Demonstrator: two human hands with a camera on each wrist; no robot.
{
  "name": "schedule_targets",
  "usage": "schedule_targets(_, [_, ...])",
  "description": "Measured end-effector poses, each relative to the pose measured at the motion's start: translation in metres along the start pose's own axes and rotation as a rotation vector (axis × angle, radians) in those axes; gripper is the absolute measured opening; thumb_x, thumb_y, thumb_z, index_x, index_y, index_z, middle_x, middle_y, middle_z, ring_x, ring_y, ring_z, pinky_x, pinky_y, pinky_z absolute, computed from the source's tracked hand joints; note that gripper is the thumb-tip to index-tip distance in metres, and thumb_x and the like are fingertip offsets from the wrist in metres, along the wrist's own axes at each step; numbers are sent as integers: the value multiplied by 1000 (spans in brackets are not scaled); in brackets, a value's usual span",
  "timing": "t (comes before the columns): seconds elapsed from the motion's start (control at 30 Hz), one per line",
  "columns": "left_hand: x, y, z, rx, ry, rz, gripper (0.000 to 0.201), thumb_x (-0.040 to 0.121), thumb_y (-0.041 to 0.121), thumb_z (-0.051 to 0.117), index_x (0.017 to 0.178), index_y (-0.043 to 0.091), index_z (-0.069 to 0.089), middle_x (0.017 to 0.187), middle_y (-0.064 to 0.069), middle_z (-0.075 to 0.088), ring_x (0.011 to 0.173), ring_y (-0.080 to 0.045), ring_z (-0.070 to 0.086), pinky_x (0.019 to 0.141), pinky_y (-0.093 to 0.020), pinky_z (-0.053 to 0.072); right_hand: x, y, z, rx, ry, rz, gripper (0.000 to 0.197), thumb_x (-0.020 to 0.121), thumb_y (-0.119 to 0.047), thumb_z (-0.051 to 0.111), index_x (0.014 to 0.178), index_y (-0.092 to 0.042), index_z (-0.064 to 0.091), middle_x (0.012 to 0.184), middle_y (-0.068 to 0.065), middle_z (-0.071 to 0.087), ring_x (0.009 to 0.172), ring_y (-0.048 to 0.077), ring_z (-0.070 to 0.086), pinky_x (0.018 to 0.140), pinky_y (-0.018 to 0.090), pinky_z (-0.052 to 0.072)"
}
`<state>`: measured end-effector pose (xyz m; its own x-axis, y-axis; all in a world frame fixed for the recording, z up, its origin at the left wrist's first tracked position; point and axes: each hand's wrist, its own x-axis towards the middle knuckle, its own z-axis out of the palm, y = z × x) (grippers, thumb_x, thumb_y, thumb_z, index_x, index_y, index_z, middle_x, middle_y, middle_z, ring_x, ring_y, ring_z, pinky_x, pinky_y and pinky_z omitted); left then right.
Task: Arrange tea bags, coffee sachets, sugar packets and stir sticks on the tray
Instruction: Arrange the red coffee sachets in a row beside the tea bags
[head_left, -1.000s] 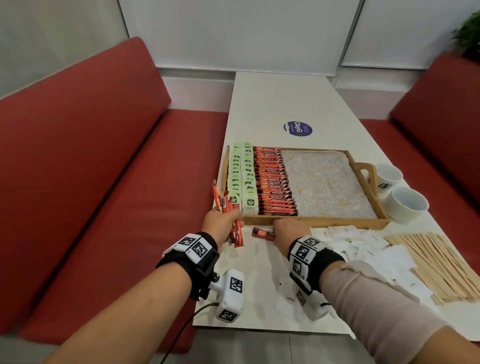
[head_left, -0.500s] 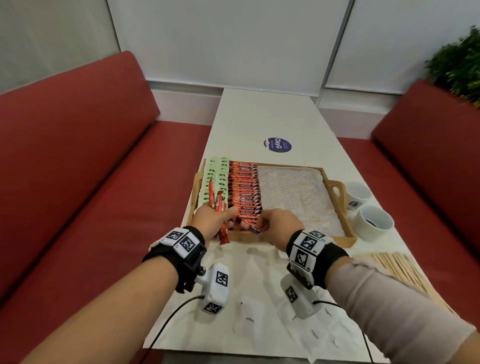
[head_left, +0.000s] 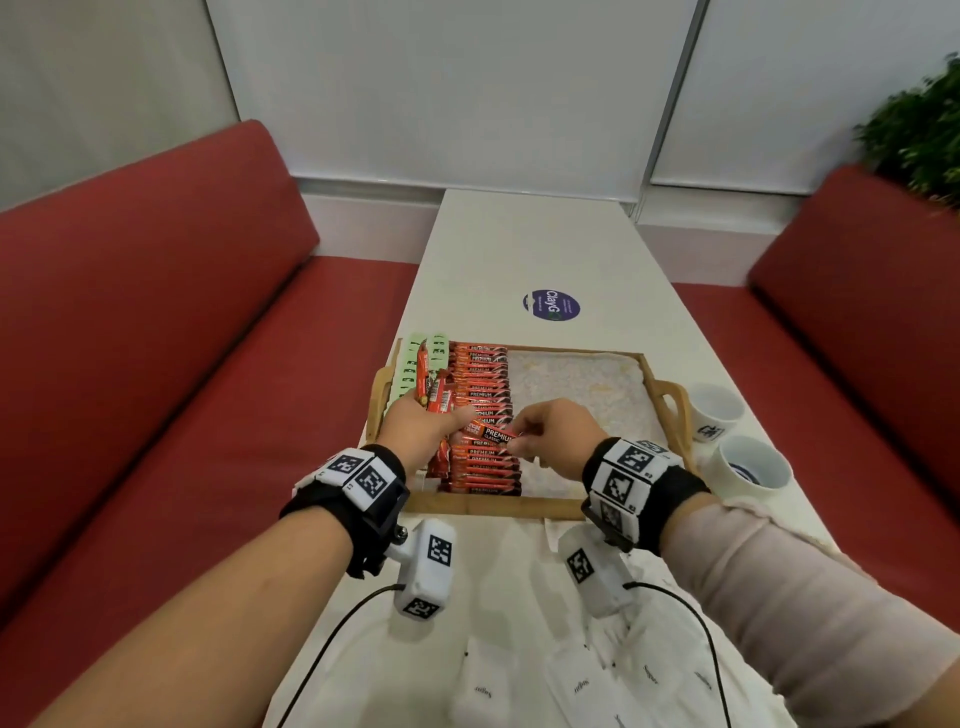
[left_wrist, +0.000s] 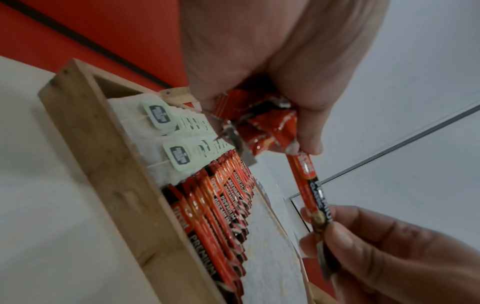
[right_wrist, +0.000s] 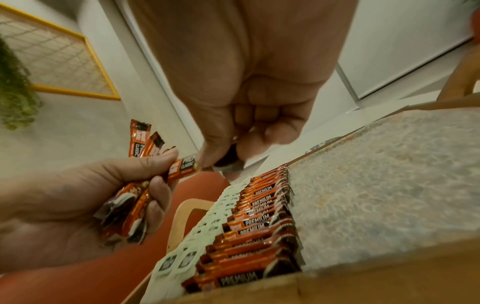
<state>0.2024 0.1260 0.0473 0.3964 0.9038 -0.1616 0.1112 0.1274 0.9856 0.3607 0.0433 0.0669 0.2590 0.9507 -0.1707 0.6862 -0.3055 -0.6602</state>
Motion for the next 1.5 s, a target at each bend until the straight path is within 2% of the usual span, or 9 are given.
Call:
schedule_targets(0.07, [11, 3, 0, -3, 23, 12, 21, 82, 9, 73, 100, 13, 63, 96, -9, 71, 77, -21, 66, 78, -37, 56, 12, 2, -4, 38, 6, 14, 8, 84, -10, 69, 89, -16, 67, 65, -7, 60, 54, 6, 54, 57, 15, 45])
schedule_targets(0.17, [30, 7, -3, -23, 86, 31, 12, 83, 16, 72, 91, 15, 64, 86, -4, 71, 67, -18, 64, 71, -34, 55, 34, 0, -10, 36, 51, 26, 10, 84, -8, 69, 81, -16, 65, 62, -5, 60, 51, 6, 55, 54, 15, 44])
schedule_targets(0.23, [44, 8, -6, -66, 132, 8, 9, 84, 20, 71, 87, 20, 63, 83, 1, 70, 63, -15, 62, 68, -32, 53, 51, -1, -14, 11, 76, 27, 7, 84, -9, 69, 81, -15, 65, 64, -4, 60, 54, 8, 55, 56, 18, 47])
schedule_targets(0.37, [68, 10, -9, -162, 157, -52, 14, 86, 17, 69, 91, 23, 58, 87, 4, 67, 64, -12, 64, 58, -28, 50, 87, 1, -24, -32, 142, 46, 3, 84, -11, 69, 85, -13, 70, 74, -1, 64, 69, 15, 56, 75, 31, 51])
schedule_targets(0.6, [100, 8, -13, -215, 130, -116, 14, 89, 14, 65, 90, 23, 55, 91, 5, 65, 66, -9, 64, 42, -17, 47, 152, 8, -37, -130, 222, 175, 9, 81, -19, 72, 90, -16, 73, 83, 2, 64, 79, 17, 58, 67, 26, 42])
schedule_targets(0.87, [129, 1, -11, -262, 106, -154, 12, 89, 18, 66, 94, 24, 56, 94, 5, 68, 71, -10, 67, 53, -23, 49, 196, 14, -21, -197, 161, 208, 8, 82, -20, 72, 90, -20, 71, 93, 2, 68, 81, 15, 56, 68, 25, 40])
schedule_targets(1.13, [141, -2, -9, -288, 88, -177, 15, 88, 20, 67, 100, 21, 58, 95, 3, 69, 78, -14, 68, 53, -24, 51, 217, 9, -11, -267, 90, 213, 10, 83, -17, 70, 93, -18, 72, 98, 3, 69, 82, 16, 56, 71, 25, 41])
schedule_targets(1.37, [143, -5, -11, -321, 87, -183, 11, 89, 18, 66, 95, 21, 57, 89, 4, 69, 71, -11, 66, 46, -20, 49, 218, 8, -8, -321, 59, 202, 14, 84, -17, 69, 99, -16, 71, 108, 4, 68, 100, 21, 62, 77, 26, 43])
schedule_targets(1.5, [143, -3, -11, -348, 75, -192, 17, 90, 21, 65, 104, 19, 56, 92, 3, 69, 74, -11, 68, 51, -24, 54, 216, 4, -9, -332, 95, 174, 26, 83, -21, 71, 108, -17, 66, 119, 6, 58, 104, 23, 59, 83, 30, 44])
